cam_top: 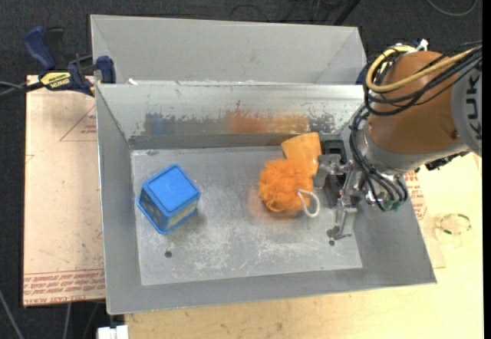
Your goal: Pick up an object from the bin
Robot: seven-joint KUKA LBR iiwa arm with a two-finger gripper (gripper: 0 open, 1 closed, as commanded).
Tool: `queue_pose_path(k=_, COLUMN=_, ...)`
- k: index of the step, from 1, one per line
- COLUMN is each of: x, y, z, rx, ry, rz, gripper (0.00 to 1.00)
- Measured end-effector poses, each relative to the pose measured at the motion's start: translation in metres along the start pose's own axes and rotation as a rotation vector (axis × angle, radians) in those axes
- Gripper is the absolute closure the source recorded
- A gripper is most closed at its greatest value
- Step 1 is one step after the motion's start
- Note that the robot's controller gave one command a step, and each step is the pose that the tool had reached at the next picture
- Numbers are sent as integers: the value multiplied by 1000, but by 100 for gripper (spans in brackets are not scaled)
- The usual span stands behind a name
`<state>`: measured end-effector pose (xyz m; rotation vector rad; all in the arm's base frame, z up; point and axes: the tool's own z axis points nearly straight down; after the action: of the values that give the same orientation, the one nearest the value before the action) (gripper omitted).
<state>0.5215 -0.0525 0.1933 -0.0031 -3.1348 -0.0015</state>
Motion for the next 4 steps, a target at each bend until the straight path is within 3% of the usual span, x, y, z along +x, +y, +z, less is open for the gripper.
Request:
queue_pose_path(k=1, x=-2, y=0, z=-4, rx=1, ry=-7, rz=-1, gripper=0)
queue_pose_path(k=2, x=-22, y=2, z=7, rx=2, ry=-10, rz=-117, gripper=0)
queue_pose_path(k=3, x=-44, y=3, z=21, rx=1, ry=-9, rz=-331, gripper=0)
queue_pose_path(k=4, x=-67, y=1, z=49, rx=3, ry=-17, rz=-324, gripper=0)
